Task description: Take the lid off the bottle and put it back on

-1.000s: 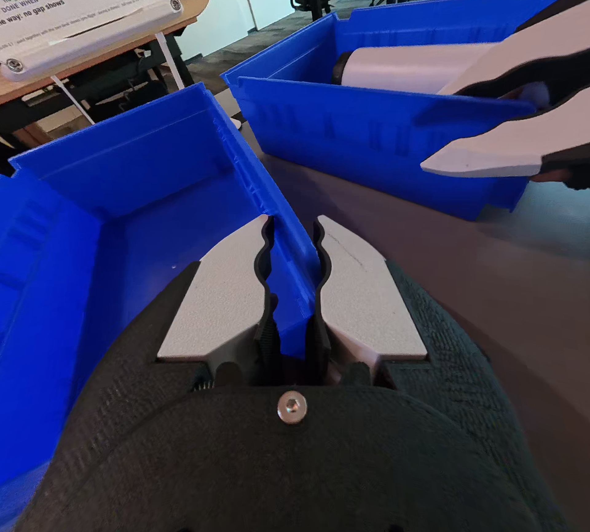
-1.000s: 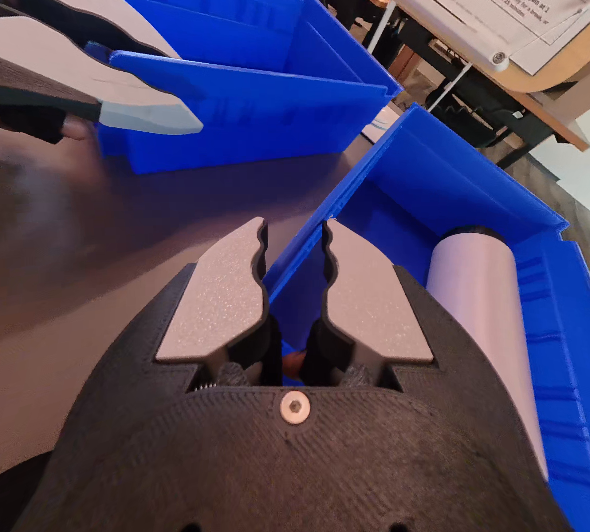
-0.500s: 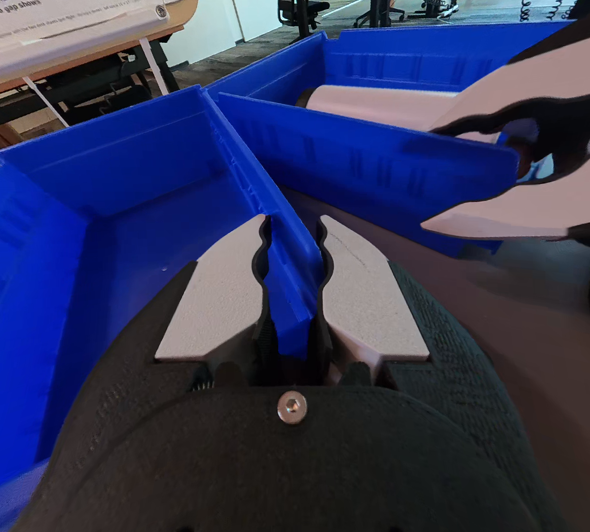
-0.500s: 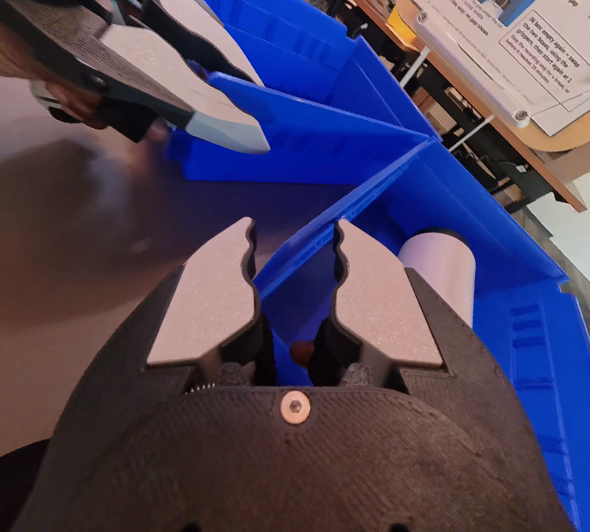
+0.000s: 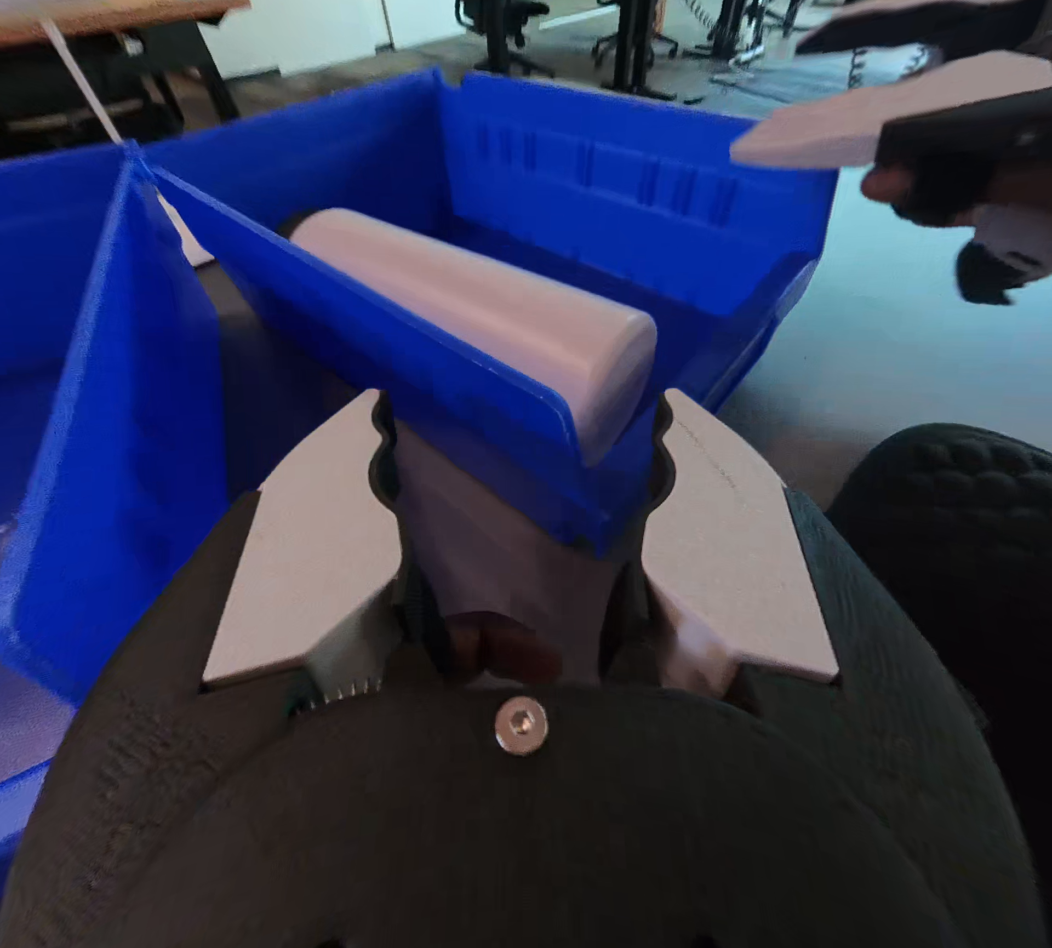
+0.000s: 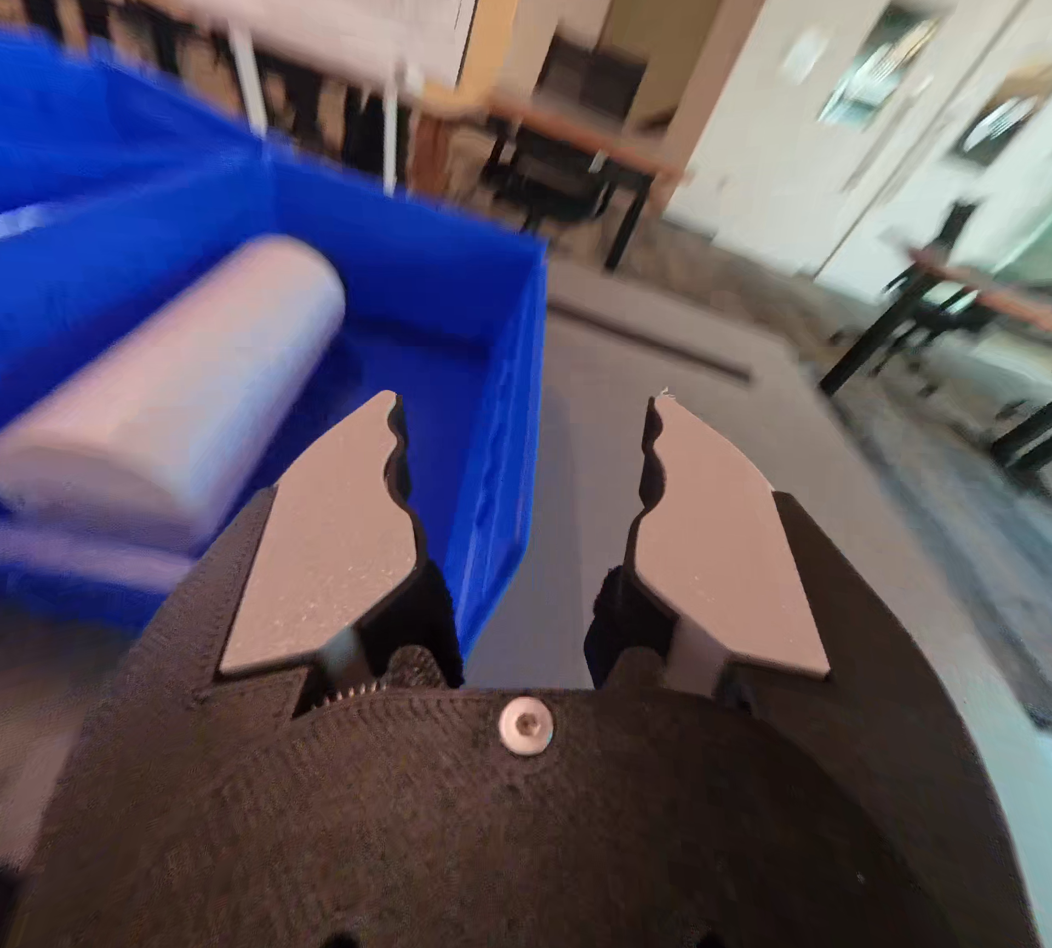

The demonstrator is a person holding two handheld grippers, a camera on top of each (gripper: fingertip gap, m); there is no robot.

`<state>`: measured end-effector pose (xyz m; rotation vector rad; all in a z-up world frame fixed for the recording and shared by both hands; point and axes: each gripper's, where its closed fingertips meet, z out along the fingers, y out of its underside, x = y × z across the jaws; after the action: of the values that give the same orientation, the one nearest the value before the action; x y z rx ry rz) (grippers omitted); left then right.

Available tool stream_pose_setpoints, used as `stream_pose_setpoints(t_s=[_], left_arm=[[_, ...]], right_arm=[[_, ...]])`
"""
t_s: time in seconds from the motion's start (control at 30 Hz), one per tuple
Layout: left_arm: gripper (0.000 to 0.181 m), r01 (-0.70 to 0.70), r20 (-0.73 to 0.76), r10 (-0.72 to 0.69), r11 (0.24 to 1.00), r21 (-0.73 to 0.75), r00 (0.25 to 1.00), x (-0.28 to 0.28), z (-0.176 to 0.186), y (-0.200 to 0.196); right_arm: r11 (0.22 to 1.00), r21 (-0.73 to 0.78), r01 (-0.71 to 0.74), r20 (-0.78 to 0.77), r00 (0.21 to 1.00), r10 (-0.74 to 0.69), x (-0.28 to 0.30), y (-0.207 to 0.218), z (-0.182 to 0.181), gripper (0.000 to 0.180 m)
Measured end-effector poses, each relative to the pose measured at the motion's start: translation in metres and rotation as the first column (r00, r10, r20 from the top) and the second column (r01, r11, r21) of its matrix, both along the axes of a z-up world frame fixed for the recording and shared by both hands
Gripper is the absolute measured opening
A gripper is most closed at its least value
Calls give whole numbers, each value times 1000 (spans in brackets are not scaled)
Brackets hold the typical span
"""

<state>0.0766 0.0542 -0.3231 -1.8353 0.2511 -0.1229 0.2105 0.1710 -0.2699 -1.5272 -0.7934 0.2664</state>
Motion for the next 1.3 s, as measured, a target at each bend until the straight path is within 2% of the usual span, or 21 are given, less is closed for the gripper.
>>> stream_pose_setpoints(t_s=[0.07,0.1,0.13,0.17,0.2,0.23,0.3,0.4,0.57,0.7,0.83,0.97,1.17,1.3], left_arm=[[74,-8,3,8,999,-47,1000,0,-8,5],[57,-10,0,10,998,-59,1000,0,-11,7],[54,-12,-4,12,998,-59,1000,0,-11,8],[50,-23,-16,23,998,-57,1000,-2,-11,9],[46,-38,-43,35,998,-51,998,-4,-11,9],[43,-51,-74,48,998,-42,996,-7,-10,10],[35,-86,-106,86,996,6,991,-12,-1,10],[30,-103,-95,109,993,64,989,-19,24,9],[28,-94,-87,115,972,216,990,-28,92,-4],[28,-127,-96,159,953,277,983,-56,135,-25],[28,-232,-138,288,919,319,948,-106,157,-58],[29,-353,-178,429,870,344,886,-166,169,-108],[30,-527,-241,625,767,367,742,-243,176,-196],[30,-607,-255,690,721,335,678,-282,165,-254]], right_arm=[[978,-203,-51,106,992,74,2,-2,-40,72],[962,-264,-68,132,986,106,1,-3,-55,67],[950,-299,-94,153,978,145,-2,-6,-66,51],[944,-311,-106,171,971,165,-4,-7,-73,31],[959,-276,-61,197,973,119,-1,-2,-74,14],[972,-230,-51,236,966,107,1,-1,-73,9],[988,-154,-27,309,948,74,1,-4,-66,9],[996,-89,-8,328,944,37,0,-13,-40,9],[999,31,33,282,959,-40,-2,-32,28,9],[995,102,-1,263,964,-26,-29,-48,77,9],[981,149,-124,228,970,88,-90,-61,97,10],[939,160,-305,181,944,276,-173,-87,102,9],[830,169,-532,102,847,522,-291,-150,103,11],[754,126,-645,75,764,641,-351,-203,83,11]])
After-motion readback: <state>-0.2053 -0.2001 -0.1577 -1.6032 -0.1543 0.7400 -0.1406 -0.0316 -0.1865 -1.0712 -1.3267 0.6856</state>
